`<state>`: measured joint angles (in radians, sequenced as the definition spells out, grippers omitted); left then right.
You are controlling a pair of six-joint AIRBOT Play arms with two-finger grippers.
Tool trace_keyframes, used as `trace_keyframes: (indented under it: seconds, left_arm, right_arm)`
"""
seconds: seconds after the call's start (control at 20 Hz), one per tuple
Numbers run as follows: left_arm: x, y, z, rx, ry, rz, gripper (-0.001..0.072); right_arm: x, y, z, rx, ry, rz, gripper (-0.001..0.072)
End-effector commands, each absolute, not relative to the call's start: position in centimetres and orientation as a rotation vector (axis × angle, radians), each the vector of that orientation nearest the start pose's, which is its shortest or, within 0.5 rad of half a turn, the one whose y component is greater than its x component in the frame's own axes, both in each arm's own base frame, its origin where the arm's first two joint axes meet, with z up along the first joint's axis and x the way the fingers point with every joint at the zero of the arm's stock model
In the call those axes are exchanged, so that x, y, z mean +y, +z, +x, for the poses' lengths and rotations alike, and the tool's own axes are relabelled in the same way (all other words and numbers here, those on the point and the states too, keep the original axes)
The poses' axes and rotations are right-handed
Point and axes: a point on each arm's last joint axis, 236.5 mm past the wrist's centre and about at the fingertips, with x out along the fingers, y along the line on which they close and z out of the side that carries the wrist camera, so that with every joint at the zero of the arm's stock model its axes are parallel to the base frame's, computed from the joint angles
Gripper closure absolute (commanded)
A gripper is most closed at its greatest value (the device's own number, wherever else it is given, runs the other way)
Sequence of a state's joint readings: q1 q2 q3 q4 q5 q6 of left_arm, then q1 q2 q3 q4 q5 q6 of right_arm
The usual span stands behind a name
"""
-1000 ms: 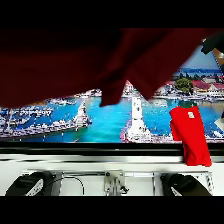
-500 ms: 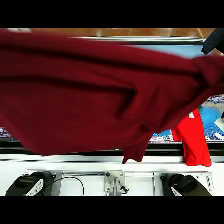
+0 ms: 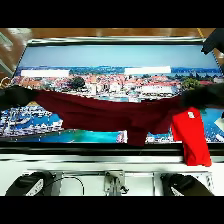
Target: Fold the shirts.
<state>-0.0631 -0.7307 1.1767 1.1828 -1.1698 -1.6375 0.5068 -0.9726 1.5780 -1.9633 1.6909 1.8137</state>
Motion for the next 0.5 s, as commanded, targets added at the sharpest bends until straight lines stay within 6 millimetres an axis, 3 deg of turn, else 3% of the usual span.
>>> trace_keyframes:
  seconds: [0.0,0.1,0.25,0.35,0.45]
  left_arm:
    - [-10.0,21.7,35.0,0.633,-0.292,-0.384,0.0675]
    - [-9.5,20.8,38.2,0.602,-0.26,-0.408,0.0675]
    - [-9.3,14.9,42.3,0.706,-0.211,-0.43,0.0675]
    - [-9.2,10.4,44.5,0.778,-0.176,-0.442,0.0674]
    - [-9.1,6.1,45.7,0.862,-0.132,-0.491,0.0674]
  right_arm:
    - [8.6,20.7,36.3,0.874,-0.053,-0.211,0.0653]
    - [10.9,19.6,40.5,0.795,-0.048,-0.137,0.0653]
    - [12.2,15.6,45.9,0.771,-0.096,0.014,0.0653]
    - [11.7,11.7,47.9,0.823,-0.149,0.098,0.0652]
    - [11.9,7.4,48.3,0.932,-0.164,0.179,0.0647]
